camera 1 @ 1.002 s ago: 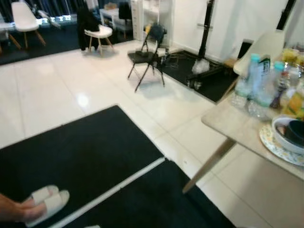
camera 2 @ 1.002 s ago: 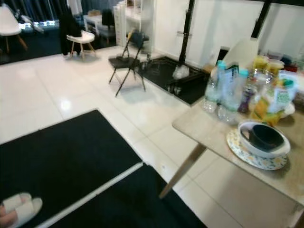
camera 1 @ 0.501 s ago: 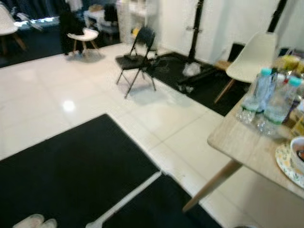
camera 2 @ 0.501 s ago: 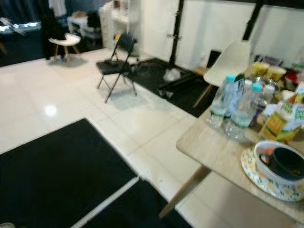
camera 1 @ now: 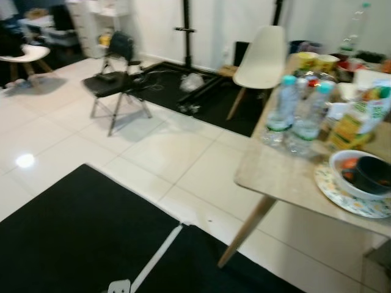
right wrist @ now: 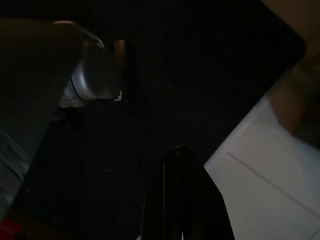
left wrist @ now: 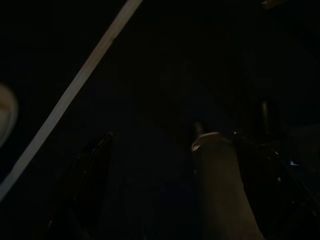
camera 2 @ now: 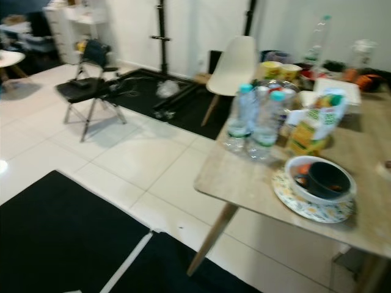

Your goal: Restocking fridge

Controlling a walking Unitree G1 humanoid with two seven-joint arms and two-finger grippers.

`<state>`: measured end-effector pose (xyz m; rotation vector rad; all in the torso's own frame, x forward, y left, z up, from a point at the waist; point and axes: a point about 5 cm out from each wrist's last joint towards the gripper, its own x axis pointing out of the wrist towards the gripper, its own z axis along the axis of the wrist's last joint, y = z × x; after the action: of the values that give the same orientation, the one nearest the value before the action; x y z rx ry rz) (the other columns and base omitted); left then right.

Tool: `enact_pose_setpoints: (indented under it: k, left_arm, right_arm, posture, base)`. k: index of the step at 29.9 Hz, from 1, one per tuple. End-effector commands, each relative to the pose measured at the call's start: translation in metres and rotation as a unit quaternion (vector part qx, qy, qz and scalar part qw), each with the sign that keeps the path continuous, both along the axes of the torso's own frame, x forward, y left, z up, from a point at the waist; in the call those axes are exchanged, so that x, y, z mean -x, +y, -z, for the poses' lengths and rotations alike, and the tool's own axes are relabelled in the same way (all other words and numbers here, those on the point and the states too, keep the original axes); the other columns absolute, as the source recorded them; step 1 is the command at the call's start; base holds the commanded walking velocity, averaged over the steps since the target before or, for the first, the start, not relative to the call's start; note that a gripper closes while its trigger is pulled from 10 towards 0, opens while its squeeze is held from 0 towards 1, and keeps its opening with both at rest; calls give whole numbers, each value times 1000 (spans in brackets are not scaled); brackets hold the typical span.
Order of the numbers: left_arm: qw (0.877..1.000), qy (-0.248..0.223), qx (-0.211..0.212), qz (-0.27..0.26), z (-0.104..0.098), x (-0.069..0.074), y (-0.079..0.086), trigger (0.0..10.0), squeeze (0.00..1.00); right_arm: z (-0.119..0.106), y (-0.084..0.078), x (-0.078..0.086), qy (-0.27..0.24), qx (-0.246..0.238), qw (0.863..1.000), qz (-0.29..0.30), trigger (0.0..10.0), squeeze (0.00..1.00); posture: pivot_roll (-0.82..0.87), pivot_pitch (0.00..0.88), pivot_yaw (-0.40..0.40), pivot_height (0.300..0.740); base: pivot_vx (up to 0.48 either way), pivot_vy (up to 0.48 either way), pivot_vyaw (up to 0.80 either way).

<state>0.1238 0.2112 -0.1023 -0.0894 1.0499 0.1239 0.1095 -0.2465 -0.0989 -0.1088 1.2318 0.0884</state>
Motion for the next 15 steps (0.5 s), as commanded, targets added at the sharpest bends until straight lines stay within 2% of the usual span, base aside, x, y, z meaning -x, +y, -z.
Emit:
enact_pose_setpoints:
  k: [1, 15]
  left_arm:
    - [1000, 7, -4, 14, 1, 2, -2, 10000, 0]
    - [999, -1, -13, 32, -1, -6, -2, 10000, 0]
  right_arm:
    - [0, 1, 0, 3, 3, 1000, -3, 10000, 0]
    - [-2, 0, -8, -1, 21, 1000, -1, 10000, 0]
  posture:
    - [-95, 0, 16, 740]
    - [-98, 0, 23, 740]
  base:
    - [0, 0, -756]
    - [0, 0, -755]
